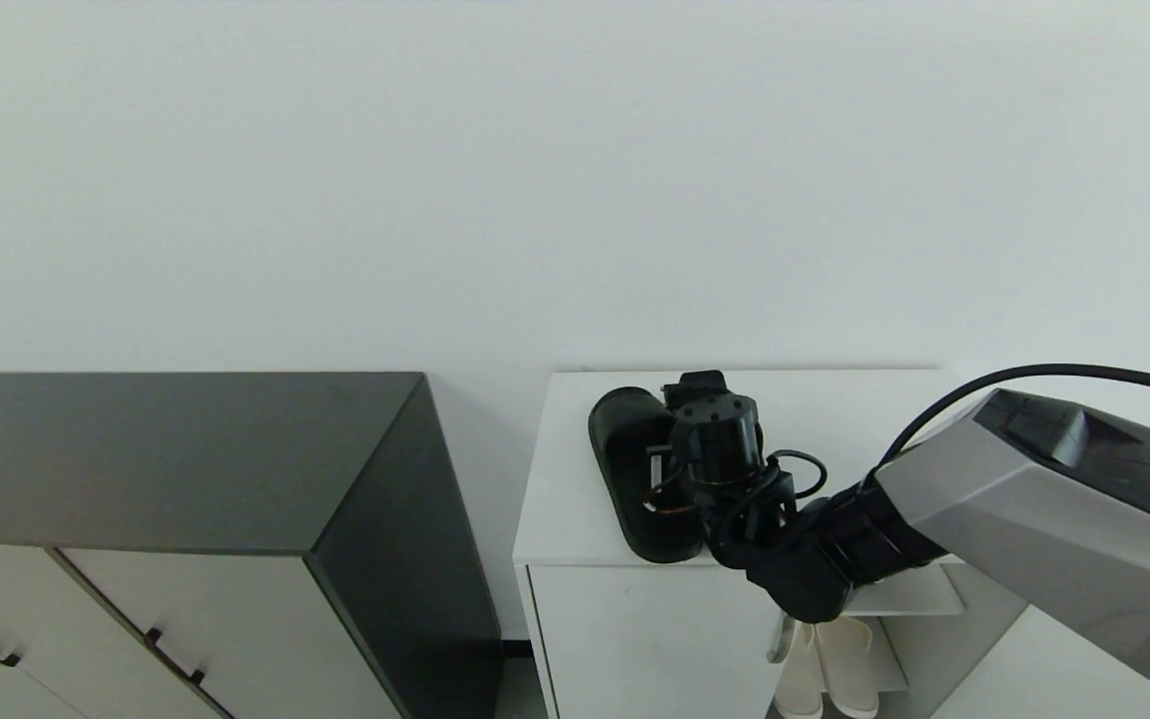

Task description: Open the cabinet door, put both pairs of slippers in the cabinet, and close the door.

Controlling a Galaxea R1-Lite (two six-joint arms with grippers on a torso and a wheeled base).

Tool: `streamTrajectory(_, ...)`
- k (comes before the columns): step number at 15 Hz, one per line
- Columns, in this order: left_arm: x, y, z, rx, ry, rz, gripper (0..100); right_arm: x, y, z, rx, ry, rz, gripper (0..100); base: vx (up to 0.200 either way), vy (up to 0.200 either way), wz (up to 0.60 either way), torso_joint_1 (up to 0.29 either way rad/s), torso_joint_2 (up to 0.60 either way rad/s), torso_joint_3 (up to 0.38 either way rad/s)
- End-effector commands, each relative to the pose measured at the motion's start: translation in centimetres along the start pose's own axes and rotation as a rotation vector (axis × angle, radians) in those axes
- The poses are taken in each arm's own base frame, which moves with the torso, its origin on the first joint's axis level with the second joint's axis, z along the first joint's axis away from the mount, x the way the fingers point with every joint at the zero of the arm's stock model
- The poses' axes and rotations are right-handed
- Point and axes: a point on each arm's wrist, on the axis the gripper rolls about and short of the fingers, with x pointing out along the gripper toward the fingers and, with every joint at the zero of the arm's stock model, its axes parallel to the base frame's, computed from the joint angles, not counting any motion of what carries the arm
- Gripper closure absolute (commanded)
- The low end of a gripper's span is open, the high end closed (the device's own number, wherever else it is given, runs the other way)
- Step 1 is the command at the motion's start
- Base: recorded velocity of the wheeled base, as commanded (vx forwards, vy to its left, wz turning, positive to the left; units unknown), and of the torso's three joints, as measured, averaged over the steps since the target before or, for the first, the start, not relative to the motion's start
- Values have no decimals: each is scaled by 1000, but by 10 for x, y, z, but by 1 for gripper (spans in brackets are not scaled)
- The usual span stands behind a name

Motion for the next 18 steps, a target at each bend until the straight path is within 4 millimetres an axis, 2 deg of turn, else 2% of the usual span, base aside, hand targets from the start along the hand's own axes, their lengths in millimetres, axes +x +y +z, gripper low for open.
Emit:
streamTrajectory(1, 0, 0, 0, 0, 0, 0, 100, -3, 0, 3, 3, -6, -1, 100, 0, 0, 0, 0, 0, 0)
streamTrajectory(4, 0, 0, 0, 0, 0, -2, 100, -21, -6, 25, 16, -35, 9, 100, 0, 0, 0, 0, 0, 0)
streamTrajectory(6, 0, 0, 0, 0, 0, 0, 100, -47, -12, 43, 17, -51, 32, 100, 0, 0, 0, 0, 0, 0)
streamTrajectory(8, 0, 0, 0, 0, 0, 0, 100, -70, -15, 46, 6, -42, 57, 100, 0, 0, 0, 0, 0, 0)
streamTrajectory(10, 0, 0, 0, 0, 0, 0, 100, -105, -18, 42, -21, -7, 142, 100, 0, 0, 0, 0, 0, 0)
streamTrajectory(11, 0, 0, 0, 0, 0, -2, 100, -115, -17, 43, -26, -2, 176, 100, 0, 0, 0, 0, 0, 0)
streamTrajectory(13, 0, 0, 0, 0, 0, 0, 100, -121, -15, 41, -39, 17, 189, 100, 0, 0, 0, 0, 0, 0)
streamTrajectory(18, 0, 0, 0, 0, 0, 0, 100, -119, -15, 37, -47, 26, 183, 100, 0, 0, 0, 0, 0, 0)
